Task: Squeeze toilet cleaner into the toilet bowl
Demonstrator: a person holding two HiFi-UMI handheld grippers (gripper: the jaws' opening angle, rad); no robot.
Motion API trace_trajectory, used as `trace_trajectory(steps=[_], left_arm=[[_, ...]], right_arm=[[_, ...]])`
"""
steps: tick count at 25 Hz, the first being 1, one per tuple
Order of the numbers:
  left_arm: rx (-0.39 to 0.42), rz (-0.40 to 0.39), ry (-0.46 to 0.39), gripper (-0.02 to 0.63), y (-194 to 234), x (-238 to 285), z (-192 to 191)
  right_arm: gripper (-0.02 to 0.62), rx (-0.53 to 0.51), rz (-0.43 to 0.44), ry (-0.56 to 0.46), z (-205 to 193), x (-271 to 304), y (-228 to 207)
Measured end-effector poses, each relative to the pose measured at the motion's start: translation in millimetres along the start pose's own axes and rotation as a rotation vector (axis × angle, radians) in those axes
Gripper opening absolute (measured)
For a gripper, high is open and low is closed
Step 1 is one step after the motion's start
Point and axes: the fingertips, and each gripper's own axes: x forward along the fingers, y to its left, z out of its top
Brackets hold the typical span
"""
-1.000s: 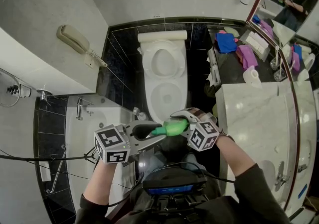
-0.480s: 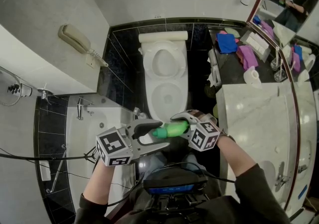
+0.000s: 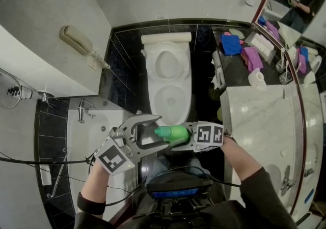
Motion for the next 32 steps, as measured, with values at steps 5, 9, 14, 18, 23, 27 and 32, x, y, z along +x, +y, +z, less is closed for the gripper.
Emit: trace_trajectory(steps=[5,9,14,18,23,27,32], left_arm=[[0.076,-0.058,0.031,0.314,3.4,-8.4,0.8],[0.123,-0.068,0.034,0.293,0.5,-9.1,2.4],[0.13,-0.085,0.047,0.245,-6.1,-4.4,0.3],[0.121,-0.096,0.042,0.156,-11.5,-2.8,-0.6],[0.052,-0.116,0.027,0.152,-11.9,-2.0,-0.1],[-0.085,-0.125,0.007,0.152,-11.3,-0.7,-0.6],[-0.293,-0.092,-0.006,0.15,-8.6,3.2,-8.3]], right_arm=[[0.189,0.044,0.106,-0.026,0.1,6.6,13.6],[0.189,0.048,0.131,0.004,1.0,9.4,19.8],[0.189,0.035,0.129,0.012,-9.6,11.5,17.2],[0.189,0.033,0.12,0.009,-5.0,8.9,15.4],[0.189,-0.003,0.053,0.035,-3.2,5.0,7.7],[0.189,-0.077,-0.057,0.065,-6.7,0.9,-7.9],[0.189,-0.171,-0.222,0.112,-18.2,-6.4,-32.9]])
